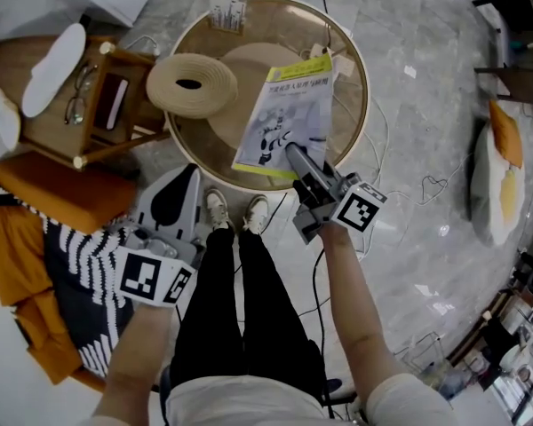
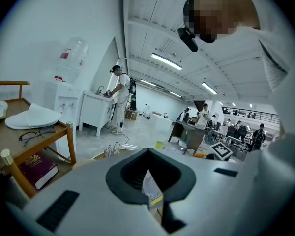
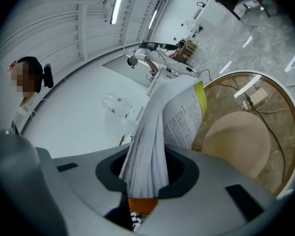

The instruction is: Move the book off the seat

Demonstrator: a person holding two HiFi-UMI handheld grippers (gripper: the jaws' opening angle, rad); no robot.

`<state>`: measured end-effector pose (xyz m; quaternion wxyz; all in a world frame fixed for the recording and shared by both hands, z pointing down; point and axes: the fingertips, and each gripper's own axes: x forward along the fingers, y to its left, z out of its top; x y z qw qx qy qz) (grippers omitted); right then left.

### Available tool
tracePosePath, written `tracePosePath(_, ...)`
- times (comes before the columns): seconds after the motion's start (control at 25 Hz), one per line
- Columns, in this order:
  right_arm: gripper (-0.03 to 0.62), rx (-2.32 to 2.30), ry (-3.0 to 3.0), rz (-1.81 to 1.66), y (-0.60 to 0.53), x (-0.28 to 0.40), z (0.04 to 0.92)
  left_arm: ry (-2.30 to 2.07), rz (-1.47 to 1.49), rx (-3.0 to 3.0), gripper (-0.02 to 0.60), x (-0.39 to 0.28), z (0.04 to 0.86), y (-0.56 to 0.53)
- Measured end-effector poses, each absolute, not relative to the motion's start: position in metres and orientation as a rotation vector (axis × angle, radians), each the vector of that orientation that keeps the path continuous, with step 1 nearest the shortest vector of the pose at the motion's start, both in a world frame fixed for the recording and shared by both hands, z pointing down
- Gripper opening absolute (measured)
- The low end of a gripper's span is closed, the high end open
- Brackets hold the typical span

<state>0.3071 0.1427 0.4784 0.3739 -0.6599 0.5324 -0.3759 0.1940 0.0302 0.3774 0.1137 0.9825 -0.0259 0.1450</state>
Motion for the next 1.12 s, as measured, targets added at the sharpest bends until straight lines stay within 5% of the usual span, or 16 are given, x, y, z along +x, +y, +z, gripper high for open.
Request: tracePosePath(1.12, 0.109, -1.849, 1.206, -1.241, 0.14, 0.298, 0.602, -0.125, 0.468, 2.841, 0.017, 0.173, 0.395, 0.015)
